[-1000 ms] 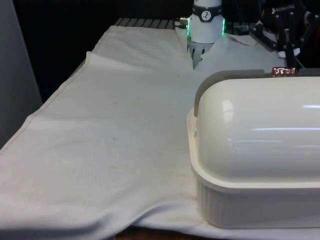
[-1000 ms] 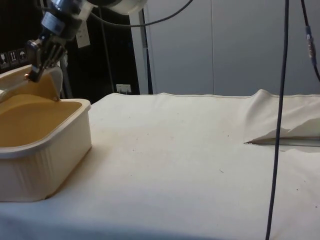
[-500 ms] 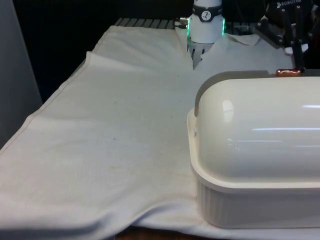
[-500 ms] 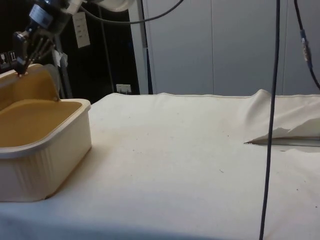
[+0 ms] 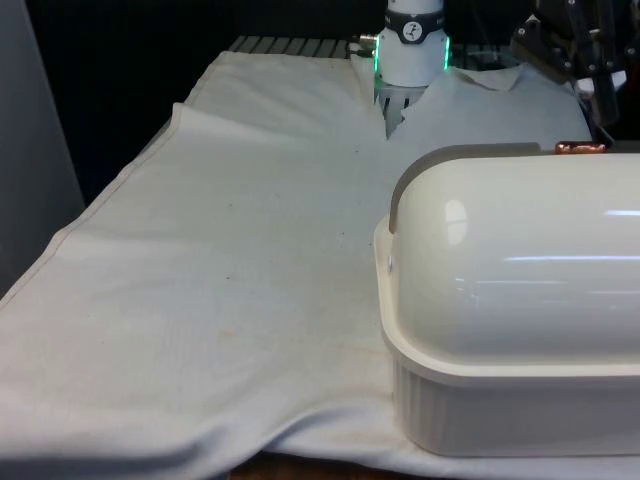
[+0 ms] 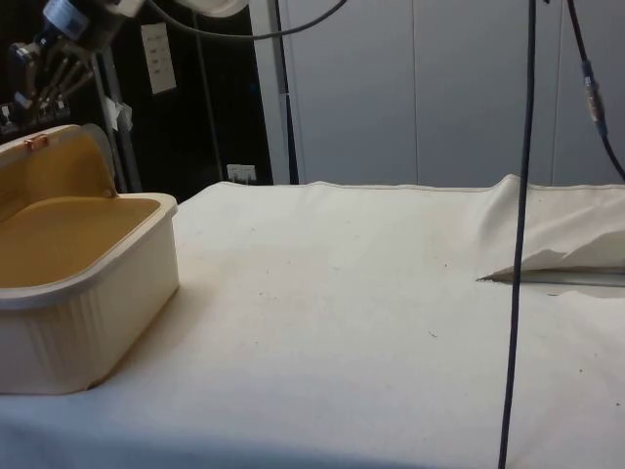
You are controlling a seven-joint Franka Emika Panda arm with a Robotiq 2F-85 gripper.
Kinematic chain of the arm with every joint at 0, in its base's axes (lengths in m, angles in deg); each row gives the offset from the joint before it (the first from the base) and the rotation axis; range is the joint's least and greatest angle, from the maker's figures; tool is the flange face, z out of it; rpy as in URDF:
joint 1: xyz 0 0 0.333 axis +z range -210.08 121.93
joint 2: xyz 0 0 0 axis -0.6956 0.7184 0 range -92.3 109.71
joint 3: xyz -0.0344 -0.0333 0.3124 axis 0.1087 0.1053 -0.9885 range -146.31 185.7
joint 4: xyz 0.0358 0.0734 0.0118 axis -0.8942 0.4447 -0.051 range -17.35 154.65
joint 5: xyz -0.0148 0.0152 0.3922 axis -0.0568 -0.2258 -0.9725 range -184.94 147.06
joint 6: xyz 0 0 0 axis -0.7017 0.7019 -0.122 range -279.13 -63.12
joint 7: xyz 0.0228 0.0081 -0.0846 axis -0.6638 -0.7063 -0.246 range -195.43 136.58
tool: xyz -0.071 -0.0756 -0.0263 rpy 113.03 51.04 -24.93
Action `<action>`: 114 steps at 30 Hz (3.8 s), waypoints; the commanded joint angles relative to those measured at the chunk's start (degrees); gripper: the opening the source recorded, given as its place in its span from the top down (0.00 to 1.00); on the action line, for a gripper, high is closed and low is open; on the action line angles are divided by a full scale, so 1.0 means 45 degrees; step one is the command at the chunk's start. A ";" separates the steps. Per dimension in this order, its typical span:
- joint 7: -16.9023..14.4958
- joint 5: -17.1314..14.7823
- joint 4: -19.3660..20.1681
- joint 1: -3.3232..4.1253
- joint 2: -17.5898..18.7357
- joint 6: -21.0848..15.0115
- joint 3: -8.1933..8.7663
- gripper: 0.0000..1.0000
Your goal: Open the lid, then close it.
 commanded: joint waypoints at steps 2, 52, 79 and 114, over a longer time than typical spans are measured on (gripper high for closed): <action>-0.0127 -0.0127 -0.0025 -0.0089 0.0038 -0.0229 -0.0191 1.00; -0.2063 0.0089 -0.0917 -0.0038 -0.0522 0.3183 0.0318 1.00; -0.2394 0.0662 -0.3947 0.0064 0.1222 0.5755 0.0917 1.00; -0.1846 0.0598 -0.4724 0.0407 0.1948 0.6634 0.0828 1.00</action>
